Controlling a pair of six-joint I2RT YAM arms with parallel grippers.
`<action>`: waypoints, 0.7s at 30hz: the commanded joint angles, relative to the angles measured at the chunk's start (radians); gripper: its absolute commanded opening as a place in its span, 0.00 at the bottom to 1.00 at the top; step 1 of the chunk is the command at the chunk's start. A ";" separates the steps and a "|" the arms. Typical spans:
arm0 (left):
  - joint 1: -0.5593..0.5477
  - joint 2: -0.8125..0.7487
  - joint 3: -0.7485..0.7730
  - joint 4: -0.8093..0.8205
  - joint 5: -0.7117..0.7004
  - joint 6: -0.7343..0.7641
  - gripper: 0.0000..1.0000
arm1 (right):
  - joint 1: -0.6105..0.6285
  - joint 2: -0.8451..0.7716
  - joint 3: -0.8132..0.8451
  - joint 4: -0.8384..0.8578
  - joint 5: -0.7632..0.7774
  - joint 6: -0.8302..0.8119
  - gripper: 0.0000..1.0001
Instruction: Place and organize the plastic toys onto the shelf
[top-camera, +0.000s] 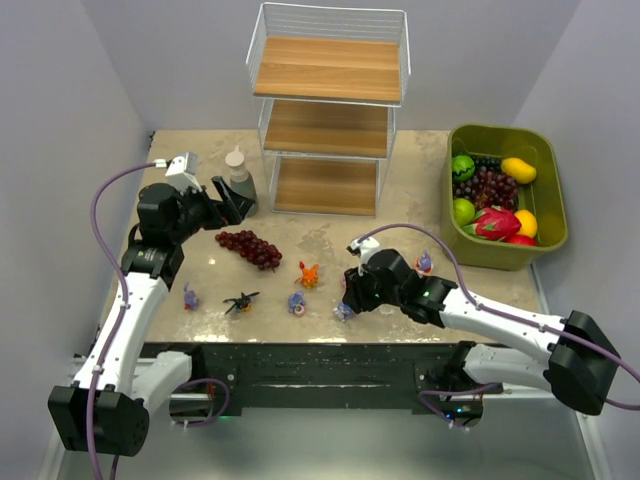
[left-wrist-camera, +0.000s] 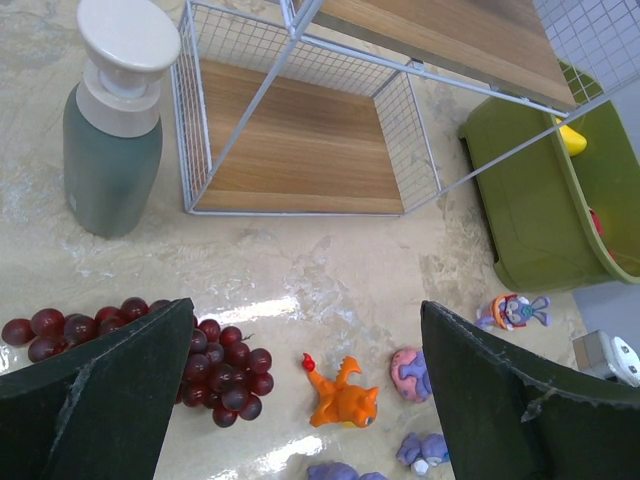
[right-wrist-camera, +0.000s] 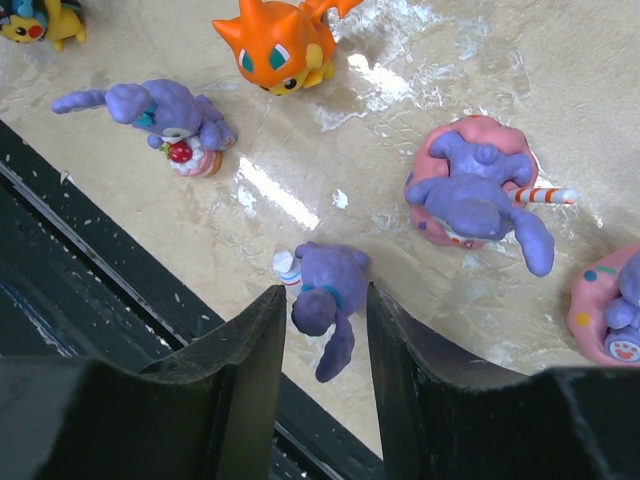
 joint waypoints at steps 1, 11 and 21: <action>0.004 -0.022 0.009 0.039 0.012 -0.020 0.99 | 0.005 0.020 -0.016 0.078 0.009 -0.019 0.39; 0.004 -0.036 0.012 0.036 0.025 -0.024 1.00 | 0.006 0.021 0.038 0.040 0.002 -0.015 0.00; -0.082 -0.025 0.047 0.088 0.404 0.110 1.00 | 0.005 0.032 0.426 -0.239 -0.007 -0.082 0.00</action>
